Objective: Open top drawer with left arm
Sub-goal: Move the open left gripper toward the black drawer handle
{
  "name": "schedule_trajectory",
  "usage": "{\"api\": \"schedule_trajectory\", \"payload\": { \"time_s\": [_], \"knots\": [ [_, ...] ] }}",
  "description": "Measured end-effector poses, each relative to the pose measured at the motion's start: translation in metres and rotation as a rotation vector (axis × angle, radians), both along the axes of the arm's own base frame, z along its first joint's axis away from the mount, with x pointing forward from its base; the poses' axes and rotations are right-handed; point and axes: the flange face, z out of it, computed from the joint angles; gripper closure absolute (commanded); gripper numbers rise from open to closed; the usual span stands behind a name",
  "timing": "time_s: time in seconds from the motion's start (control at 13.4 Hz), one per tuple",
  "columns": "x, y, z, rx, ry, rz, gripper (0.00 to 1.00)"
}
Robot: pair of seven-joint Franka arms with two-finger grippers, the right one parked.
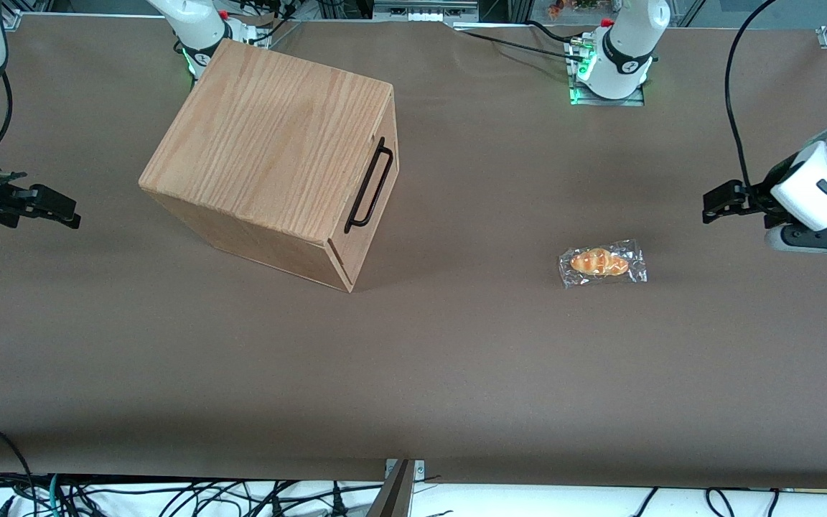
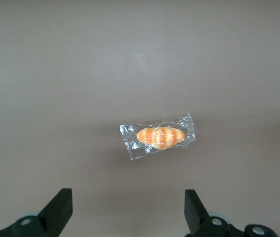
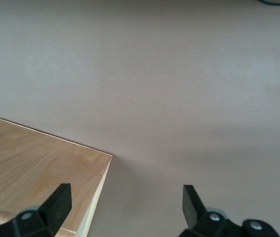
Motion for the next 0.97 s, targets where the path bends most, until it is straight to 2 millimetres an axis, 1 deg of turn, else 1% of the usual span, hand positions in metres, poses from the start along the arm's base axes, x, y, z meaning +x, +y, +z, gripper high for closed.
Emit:
{"api": "schedule_trajectory", "payload": {
  "time_s": [0.07,0.3,0.45,0.6,0.82,0.97],
  "knots": [
    [-0.001,-0.015,0.000,0.000,0.001,-0.024,0.00],
    [-0.010,-0.074,0.000,0.005,0.000,-0.045,0.00],
    [-0.018,-0.109,0.000,0.006,-0.001,-0.057,0.00],
    [-0.024,-0.131,0.000,-0.040,0.012,-0.069,0.00],
    [-0.028,-0.147,-0.004,-0.096,0.038,-0.054,0.00],
    [-0.034,-0.170,-0.009,-0.093,0.051,-0.054,0.00]
  ]
}}
